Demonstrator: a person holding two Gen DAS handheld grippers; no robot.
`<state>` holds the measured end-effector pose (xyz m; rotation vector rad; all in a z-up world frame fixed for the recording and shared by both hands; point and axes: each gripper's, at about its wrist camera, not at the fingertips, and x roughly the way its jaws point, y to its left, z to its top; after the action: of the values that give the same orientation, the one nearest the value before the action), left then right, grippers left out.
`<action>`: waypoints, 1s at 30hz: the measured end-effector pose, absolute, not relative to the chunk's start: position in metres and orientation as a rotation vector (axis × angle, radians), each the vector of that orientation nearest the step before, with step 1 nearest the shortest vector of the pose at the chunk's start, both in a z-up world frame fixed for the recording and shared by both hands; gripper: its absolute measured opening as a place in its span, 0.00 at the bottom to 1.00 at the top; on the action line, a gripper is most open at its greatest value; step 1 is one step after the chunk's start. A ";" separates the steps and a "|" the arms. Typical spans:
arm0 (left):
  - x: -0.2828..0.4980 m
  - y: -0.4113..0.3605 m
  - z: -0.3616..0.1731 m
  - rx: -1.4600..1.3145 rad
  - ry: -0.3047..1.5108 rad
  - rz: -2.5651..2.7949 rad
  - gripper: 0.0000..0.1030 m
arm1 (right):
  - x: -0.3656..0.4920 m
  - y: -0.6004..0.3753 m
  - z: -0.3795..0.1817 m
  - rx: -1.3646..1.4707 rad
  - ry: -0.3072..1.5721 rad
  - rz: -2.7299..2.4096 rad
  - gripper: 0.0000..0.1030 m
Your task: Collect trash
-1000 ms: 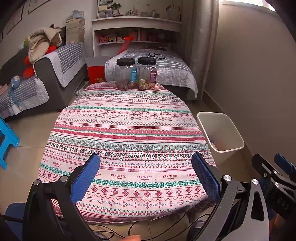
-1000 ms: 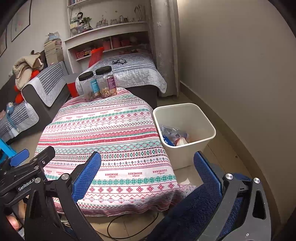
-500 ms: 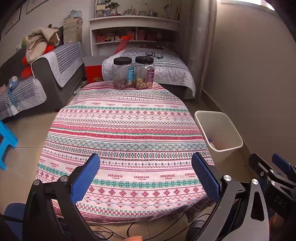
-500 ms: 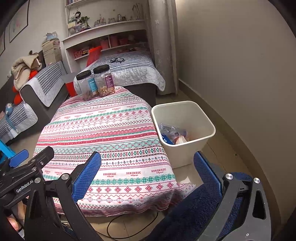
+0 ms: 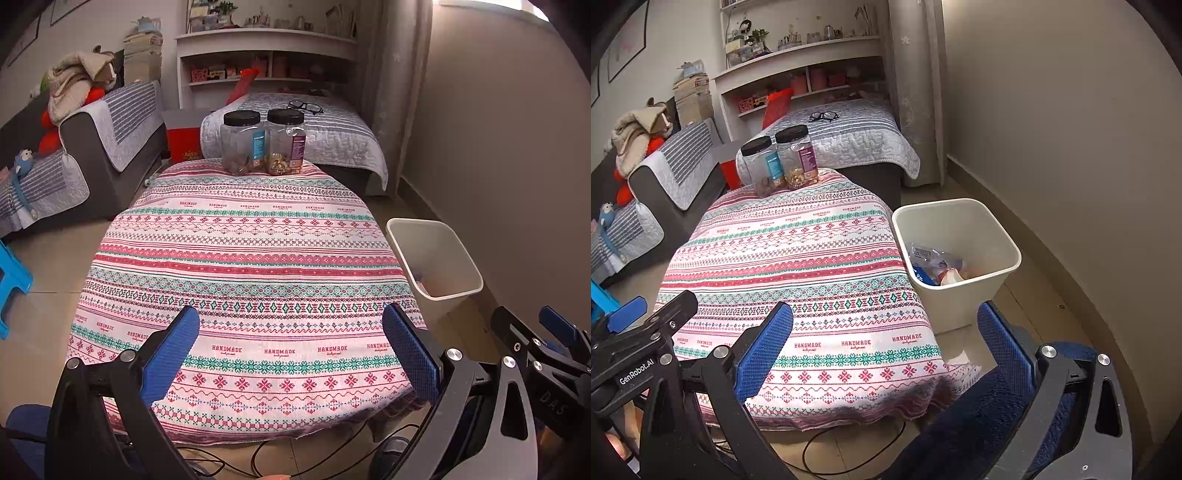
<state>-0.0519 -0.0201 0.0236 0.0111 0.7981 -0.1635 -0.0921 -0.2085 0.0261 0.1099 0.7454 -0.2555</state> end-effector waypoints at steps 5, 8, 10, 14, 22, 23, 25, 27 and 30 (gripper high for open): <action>-0.051 -0.020 0.022 0.011 0.800 -0.171 0.93 | -0.091 -0.207 0.025 0.099 0.746 -0.263 0.93; -0.051 -0.018 0.022 0.000 0.803 -0.169 0.93 | -0.091 -0.206 0.026 0.091 0.744 -0.274 0.93; -0.051 -0.017 0.022 0.000 0.800 -0.166 0.93 | -0.090 -0.205 0.027 0.080 0.740 -0.283 0.93; -0.049 -0.016 0.021 0.001 0.803 -0.154 0.93 | -0.090 -0.204 0.027 0.050 0.734 -0.323 0.93; -0.047 -0.015 0.021 0.003 0.802 -0.144 0.93 | -0.092 -0.210 0.027 0.051 0.729 -0.351 0.93; -0.047 -0.015 0.021 0.003 0.802 -0.144 0.93 | -0.092 -0.209 0.027 0.050 0.728 -0.353 0.93; -0.047 -0.015 0.021 0.004 0.803 -0.144 0.93 | -0.093 -0.208 0.028 0.042 0.724 -0.354 0.93; -0.047 -0.014 0.020 0.005 0.804 -0.146 0.93 | -0.093 -0.206 0.028 0.033 0.720 -0.360 0.93; -0.047 -0.014 0.020 0.010 0.801 -0.151 0.93 | -0.092 -0.206 0.029 0.030 0.718 -0.365 0.93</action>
<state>-0.0470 -0.0137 0.0200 0.0098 0.8011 -0.1514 -0.0921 -0.2060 0.0286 0.0296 0.7177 -0.3649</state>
